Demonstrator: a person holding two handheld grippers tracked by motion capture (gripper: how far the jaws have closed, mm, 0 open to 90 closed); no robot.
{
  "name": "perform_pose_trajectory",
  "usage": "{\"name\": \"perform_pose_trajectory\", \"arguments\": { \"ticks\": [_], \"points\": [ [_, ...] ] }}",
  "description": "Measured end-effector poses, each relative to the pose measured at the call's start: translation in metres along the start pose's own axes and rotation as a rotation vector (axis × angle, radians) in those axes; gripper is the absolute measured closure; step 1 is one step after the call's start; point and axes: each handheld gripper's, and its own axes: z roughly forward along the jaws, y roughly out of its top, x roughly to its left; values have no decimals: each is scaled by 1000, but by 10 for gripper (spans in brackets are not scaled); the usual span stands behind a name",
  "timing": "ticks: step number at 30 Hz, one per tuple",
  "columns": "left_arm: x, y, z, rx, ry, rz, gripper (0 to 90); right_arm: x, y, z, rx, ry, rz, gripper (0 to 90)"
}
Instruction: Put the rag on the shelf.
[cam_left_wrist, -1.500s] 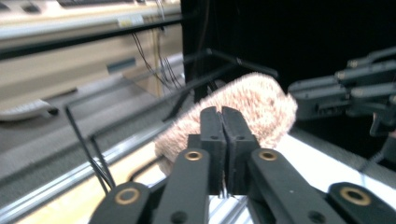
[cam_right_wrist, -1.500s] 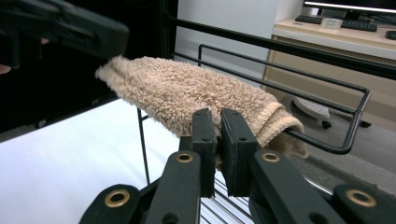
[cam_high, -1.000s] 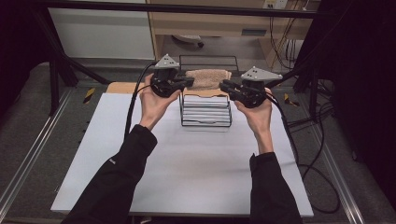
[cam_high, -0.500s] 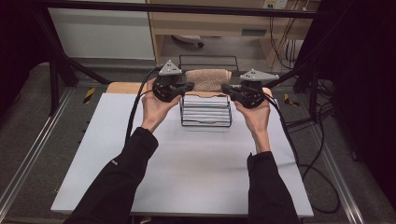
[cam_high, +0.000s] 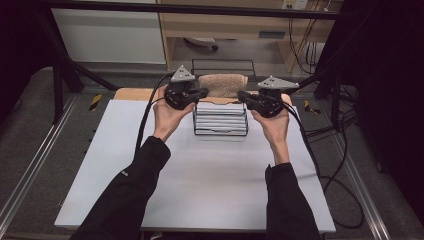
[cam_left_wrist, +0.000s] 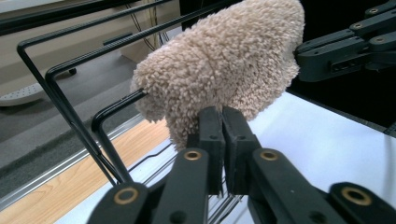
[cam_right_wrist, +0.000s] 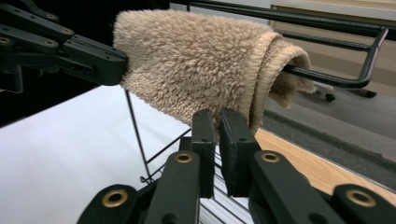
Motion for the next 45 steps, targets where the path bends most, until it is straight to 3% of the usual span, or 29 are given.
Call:
{"name": "perform_pose_trajectory", "arguments": {
  "ticks": [6,13,24,28,36,45],
  "points": [
    [-1,-3,-13,14,3,-11,731,1,2,-17,-31,12,26,716],
    [-2,-15,-27,47,1,-27,549,4,-3,-30,-8,21,36,515],
    [-3,-58,-45,74,5,-30,328,7,-25,-40,44,11,47,241],
    [-4,-77,-53,75,6,-40,249,8,-35,-41,80,27,57,142],
    [-1,-116,-71,102,22,-68,130,9,-65,-43,115,41,66,78],
    [-3,-157,-92,140,26,-91,91,13,-97,-45,149,65,87,24]
  ]
}}
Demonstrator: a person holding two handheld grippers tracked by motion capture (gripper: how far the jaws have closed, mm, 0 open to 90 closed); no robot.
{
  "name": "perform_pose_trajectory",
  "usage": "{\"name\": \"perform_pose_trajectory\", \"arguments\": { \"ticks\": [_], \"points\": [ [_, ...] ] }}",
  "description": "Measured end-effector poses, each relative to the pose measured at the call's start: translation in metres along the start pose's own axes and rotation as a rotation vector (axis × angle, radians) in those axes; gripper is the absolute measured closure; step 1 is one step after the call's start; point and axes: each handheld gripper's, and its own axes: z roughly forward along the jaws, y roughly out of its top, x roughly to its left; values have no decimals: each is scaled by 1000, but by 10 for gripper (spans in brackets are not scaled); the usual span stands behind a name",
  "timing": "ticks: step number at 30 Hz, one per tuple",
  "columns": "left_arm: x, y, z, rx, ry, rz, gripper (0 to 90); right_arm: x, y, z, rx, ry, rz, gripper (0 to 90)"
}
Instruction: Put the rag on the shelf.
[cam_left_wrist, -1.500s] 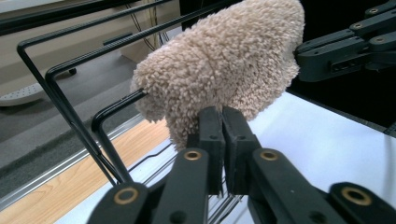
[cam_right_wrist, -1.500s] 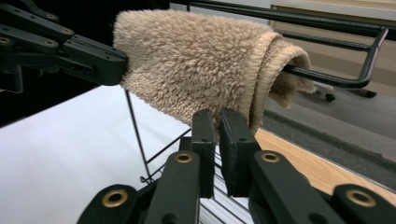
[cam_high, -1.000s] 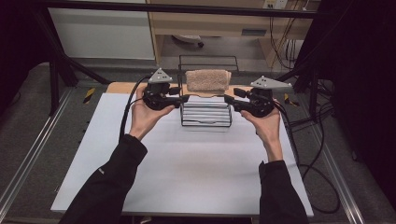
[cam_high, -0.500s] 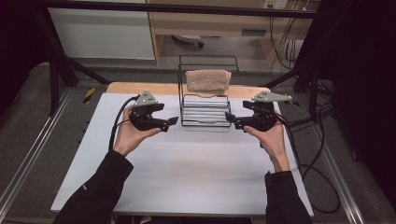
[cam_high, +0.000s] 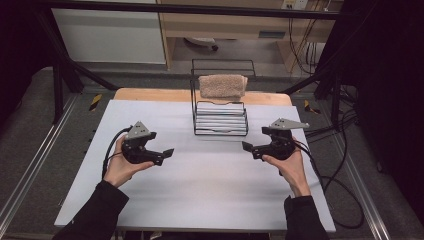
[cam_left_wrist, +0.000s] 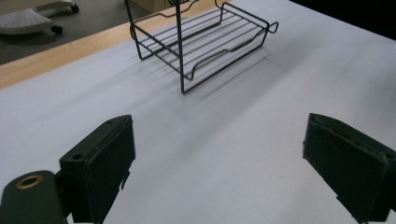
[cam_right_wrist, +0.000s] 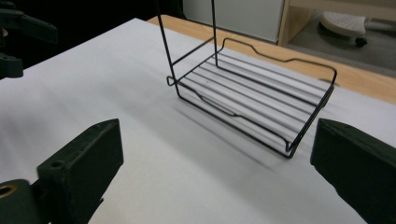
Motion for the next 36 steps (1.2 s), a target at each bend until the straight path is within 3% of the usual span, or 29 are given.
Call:
{"name": "perform_pose_trajectory", "arguments": {
  "ticks": [10,21,36],
  "points": [
    [0,-44,-10,12,8,-30,92,1,-41,3,38,32,36,5],
    [5,-81,-17,11,-4,-44,93,-1,-87,0,122,61,55,5],
    [8,-106,-24,41,-5,-53,93,-14,-114,-20,124,66,71,6]
  ]
}}
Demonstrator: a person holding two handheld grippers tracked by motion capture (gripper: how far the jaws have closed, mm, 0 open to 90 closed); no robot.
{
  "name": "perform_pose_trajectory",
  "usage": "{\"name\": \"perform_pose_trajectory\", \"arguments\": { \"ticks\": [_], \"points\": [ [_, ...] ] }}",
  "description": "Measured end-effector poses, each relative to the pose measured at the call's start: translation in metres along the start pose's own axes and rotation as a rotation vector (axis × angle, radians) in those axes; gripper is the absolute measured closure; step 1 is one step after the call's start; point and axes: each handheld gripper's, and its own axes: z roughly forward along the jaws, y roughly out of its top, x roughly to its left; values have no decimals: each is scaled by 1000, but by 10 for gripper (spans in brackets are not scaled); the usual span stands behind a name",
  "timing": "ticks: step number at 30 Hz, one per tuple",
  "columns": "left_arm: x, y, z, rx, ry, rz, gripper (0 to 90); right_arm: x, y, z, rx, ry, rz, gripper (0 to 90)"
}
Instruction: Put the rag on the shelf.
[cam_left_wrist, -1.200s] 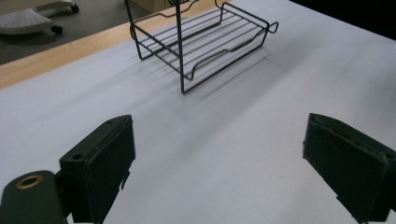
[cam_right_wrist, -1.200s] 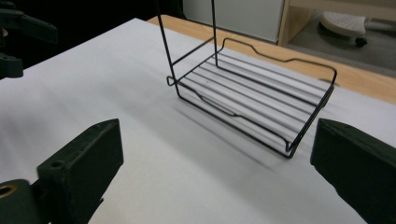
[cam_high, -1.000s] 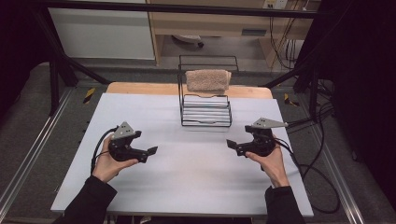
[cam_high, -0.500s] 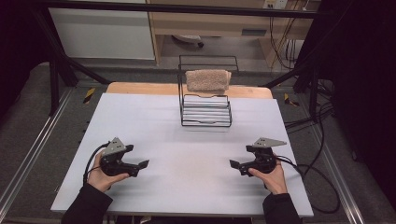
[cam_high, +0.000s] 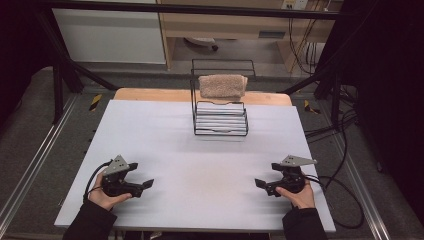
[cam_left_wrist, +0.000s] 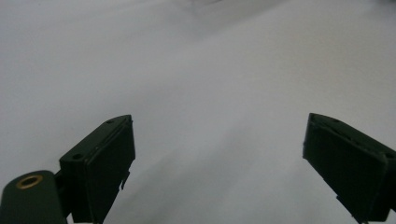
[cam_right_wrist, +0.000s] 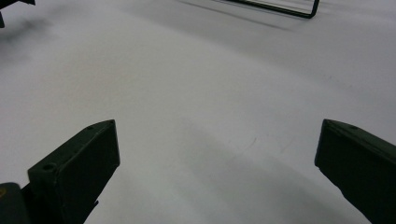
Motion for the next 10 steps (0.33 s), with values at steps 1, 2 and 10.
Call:
{"name": "perform_pose_trajectory", "arguments": {
  "ticks": [1,2,10],
  "points": [
    [0,-1,0,3,2,5,93,0,-1,0,-2,-2,4,6],
    [0,-2,0,5,3,5,93,-1,-2,-1,-4,-3,5,6],
    [3,-5,-2,11,7,-1,93,0,-6,0,15,-14,5,6]
  ]
}}
